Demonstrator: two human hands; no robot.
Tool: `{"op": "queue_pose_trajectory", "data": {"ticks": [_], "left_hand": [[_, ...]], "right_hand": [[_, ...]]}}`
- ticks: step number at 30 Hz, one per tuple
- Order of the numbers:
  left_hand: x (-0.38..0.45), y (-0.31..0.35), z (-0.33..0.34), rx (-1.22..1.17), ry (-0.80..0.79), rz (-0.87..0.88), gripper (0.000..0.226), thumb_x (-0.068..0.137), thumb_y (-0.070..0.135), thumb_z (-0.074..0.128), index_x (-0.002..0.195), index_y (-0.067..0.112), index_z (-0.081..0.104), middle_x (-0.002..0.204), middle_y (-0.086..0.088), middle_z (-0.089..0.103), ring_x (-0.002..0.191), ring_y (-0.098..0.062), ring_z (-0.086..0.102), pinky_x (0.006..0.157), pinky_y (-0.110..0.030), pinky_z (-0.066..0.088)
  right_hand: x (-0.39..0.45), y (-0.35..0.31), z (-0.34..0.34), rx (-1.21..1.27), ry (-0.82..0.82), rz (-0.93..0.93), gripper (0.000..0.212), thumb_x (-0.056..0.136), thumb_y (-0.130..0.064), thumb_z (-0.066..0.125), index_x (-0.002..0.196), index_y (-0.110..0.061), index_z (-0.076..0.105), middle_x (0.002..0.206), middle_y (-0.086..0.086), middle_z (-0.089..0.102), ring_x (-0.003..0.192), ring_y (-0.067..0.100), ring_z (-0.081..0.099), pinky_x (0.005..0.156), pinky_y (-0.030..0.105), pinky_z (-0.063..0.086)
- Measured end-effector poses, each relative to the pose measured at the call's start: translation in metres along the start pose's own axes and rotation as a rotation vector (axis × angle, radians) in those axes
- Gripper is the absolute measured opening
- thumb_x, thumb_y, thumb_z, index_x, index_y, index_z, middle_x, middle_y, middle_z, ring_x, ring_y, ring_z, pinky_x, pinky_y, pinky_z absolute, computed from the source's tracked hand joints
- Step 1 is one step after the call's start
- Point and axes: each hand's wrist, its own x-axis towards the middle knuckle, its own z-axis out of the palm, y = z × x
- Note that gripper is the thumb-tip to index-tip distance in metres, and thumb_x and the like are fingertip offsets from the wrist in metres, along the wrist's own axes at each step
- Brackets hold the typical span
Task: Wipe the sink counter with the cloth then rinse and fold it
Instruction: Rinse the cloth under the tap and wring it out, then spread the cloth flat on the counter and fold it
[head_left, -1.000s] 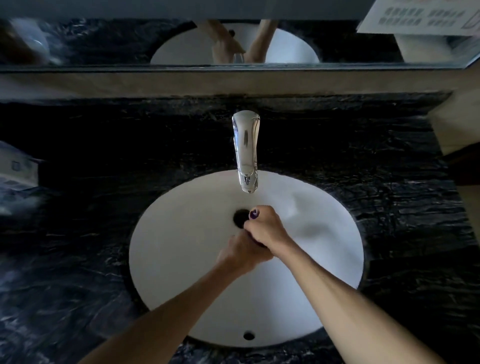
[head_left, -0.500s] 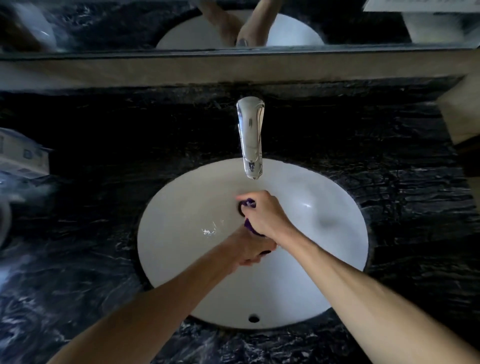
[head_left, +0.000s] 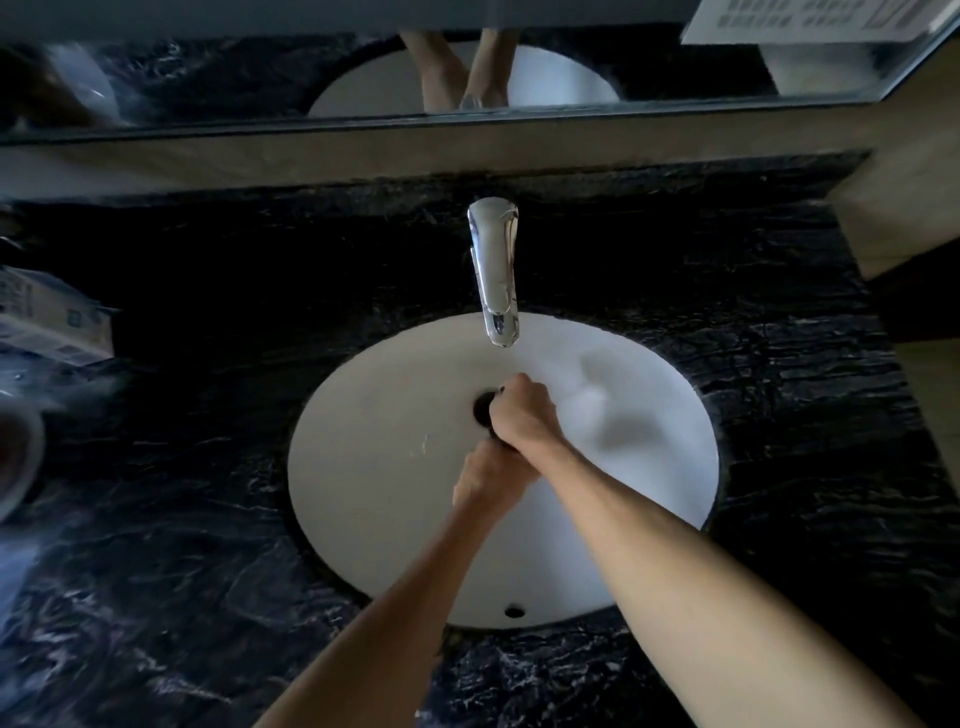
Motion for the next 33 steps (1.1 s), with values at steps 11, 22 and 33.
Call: {"op": "queue_pose_trajectory", "data": {"ticks": [11, 22, 33], "left_hand": [[-0.052, -0.006, -0.046, -0.675, -0.013, 0.274, 0.021, 0.096, 0.027, 0.067, 0.097, 0.008, 0.076, 0.093, -0.015, 0.078, 0.086, -0.028, 0.074, 0.076, -0.033, 0.059], [-0.079, 0.023, -0.030, -1.000, -0.133, 0.273, 0.043, 0.095, 0.036, 0.054, 0.127, 0.009, 0.064, 0.120, -0.015, 0.073, 0.108, -0.027, 0.071, 0.088, -0.034, 0.059], [-0.107, 0.082, 0.064, -0.847, -0.056, 0.242, 0.033, 0.100, 0.033, 0.058, 0.124, 0.010, 0.059, 0.116, -0.013, 0.073, 0.106, -0.026, 0.072, 0.088, -0.044, 0.060]], "right_hand": [[-0.061, 0.020, -0.037, 1.004, -0.159, 0.031, 0.028, 0.101, -0.007, 0.040, 0.099, -0.007, 0.068, 0.087, 0.015, 0.075, 0.074, 0.025, 0.073, 0.064, 0.031, 0.058], [-0.084, 0.080, -0.073, 1.308, -0.437, -0.149, 0.041, 0.104, -0.031, 0.051, 0.124, 0.002, 0.066, 0.127, 0.026, 0.067, 0.123, 0.038, 0.061, 0.104, 0.045, 0.052], [-0.083, 0.150, -0.171, 1.121, -0.217, -0.359, 0.030, 0.090, 0.015, 0.057, 0.117, 0.006, 0.063, 0.103, 0.017, 0.072, 0.096, 0.028, 0.068, 0.086, 0.035, 0.056]]}}
